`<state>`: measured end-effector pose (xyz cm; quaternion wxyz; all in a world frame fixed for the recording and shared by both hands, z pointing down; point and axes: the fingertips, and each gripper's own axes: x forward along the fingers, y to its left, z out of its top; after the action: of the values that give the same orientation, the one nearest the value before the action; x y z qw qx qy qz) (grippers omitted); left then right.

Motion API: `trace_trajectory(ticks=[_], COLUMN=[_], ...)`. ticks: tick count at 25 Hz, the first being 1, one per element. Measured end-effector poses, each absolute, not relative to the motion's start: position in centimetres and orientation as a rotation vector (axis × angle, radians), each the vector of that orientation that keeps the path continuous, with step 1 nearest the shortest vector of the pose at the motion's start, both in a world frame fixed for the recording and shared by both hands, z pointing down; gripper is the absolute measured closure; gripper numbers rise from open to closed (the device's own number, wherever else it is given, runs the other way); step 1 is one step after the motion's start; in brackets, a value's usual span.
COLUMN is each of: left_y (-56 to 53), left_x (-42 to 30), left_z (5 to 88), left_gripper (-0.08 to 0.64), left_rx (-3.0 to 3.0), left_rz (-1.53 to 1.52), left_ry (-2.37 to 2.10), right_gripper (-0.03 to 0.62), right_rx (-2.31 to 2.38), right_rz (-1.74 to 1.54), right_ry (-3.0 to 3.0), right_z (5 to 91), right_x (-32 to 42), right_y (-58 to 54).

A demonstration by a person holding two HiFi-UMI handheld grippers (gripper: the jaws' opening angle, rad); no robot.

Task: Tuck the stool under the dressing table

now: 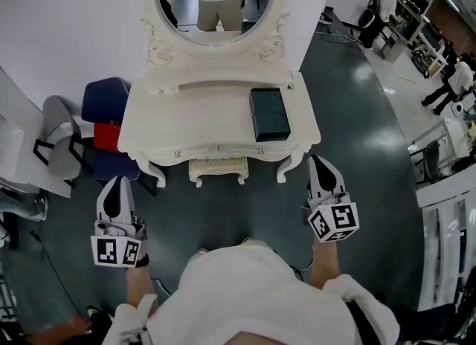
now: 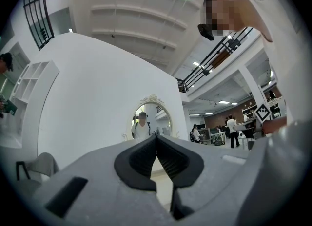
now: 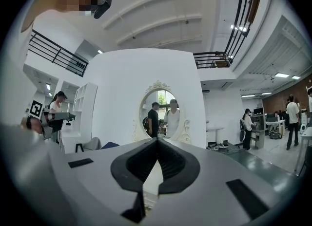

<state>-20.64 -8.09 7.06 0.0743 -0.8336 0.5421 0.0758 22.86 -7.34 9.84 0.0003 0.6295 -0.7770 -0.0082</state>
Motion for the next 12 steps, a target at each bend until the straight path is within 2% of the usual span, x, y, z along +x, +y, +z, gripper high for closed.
trace_trajectory(ticks=[12], left_y=[-7.86], left_x=[-20.82], left_z=[7.17], left_gripper=[0.543], left_rx=[-2.509], left_rz=[0.254], left_ry=[1.636], right_gripper=[0.592], right_rx=[1.958], right_rz=[-0.037], right_ry=[-2.46], right_z=[9.79], right_x=[22.28], right_y=[-7.48])
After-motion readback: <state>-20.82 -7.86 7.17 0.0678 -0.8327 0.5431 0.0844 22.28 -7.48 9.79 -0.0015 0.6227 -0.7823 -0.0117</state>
